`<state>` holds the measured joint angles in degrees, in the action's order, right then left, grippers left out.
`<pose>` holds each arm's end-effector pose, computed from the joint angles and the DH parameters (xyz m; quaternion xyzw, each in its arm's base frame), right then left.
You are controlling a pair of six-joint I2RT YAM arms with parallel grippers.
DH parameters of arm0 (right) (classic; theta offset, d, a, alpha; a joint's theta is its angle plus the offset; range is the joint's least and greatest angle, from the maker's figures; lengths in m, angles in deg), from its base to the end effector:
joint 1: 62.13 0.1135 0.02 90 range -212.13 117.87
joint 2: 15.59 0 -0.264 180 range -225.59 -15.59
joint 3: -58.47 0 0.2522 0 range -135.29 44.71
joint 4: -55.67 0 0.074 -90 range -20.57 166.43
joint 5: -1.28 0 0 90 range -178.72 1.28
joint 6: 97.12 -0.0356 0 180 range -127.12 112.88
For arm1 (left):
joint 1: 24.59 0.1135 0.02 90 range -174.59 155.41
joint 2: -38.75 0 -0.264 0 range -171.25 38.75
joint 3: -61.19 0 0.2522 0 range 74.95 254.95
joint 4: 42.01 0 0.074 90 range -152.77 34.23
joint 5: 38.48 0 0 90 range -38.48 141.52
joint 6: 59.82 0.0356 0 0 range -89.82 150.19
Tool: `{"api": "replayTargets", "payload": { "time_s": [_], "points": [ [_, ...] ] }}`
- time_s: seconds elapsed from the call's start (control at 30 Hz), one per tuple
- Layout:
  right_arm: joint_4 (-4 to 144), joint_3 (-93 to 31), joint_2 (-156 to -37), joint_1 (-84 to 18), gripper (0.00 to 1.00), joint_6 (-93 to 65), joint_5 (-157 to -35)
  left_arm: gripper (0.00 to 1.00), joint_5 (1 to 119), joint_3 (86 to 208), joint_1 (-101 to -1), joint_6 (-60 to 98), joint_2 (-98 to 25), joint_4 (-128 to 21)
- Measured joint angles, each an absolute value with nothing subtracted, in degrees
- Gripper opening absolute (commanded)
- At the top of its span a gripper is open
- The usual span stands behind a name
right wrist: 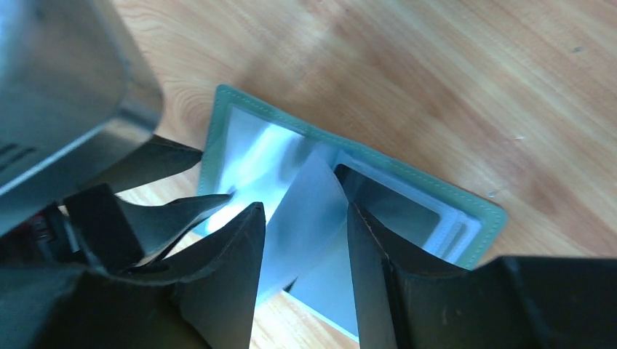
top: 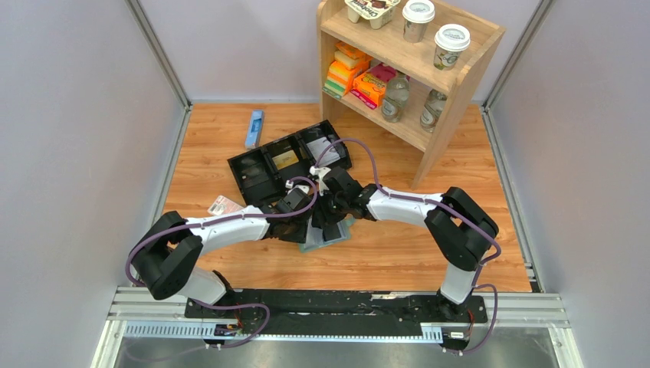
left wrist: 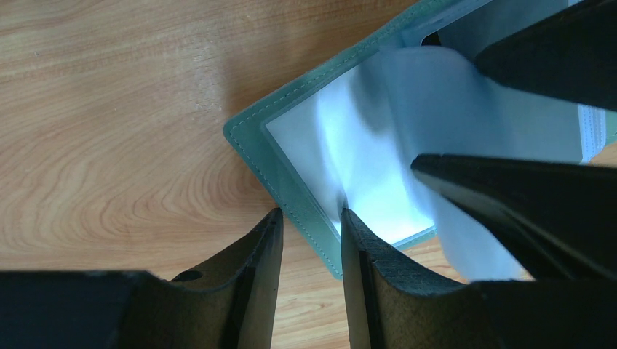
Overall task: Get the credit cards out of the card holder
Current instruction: Remove the credit card from the card holder.
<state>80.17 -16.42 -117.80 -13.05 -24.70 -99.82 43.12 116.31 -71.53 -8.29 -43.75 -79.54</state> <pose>0.2354 0.2820 0.1701 -0.2858 0.8967 0.2552 0.2218 0.1785 -0.1833 0.1603 0.0560 0.9720 -0.0944 0.2077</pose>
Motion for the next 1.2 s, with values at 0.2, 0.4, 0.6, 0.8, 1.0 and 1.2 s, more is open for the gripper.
{"api": "replayTargets", "payload": {
  "time_s": [0.2,0.4,0.6,0.8,1.0,1.2],
  "points": [
    [78.92,-16.42,-117.80,-13.08,0.47,-27.44,-105.32,0.43,43.32,115.61,-71.44,-8.45,-43.11,-78.90],
    [76.93,-16.70,-118.94,-13.08,0.48,-29.49,-109.13,0.44,44.08,111.64,-70.33,-8.84,-39.16,-76.02],
    [75.75,-17.40,-122.50,-13.08,0.52,-30.78,-111.64,0.47,44.54,104.69,-68.10,-10.44,-29.61,-73.83],
    [75.82,-19.41,-124.41,-13.08,0.60,-31.52,-113.48,0.49,42.18,99.48,-67.68,-12.56,-16.34,-73.20],
    [75.84,-20.07,-124.41,-13.08,0.65,-32.05,-114.48,0.51,39.97,97.60,-67.68,-14.31,-5.67,-73.07],
    [75.84,-21.29,-124.12,-13.08,0.68,-32.40,-114.68,0.51,39.62,97.60,-67.68,-14.55,-4.76,-73.05]
  ]
}}
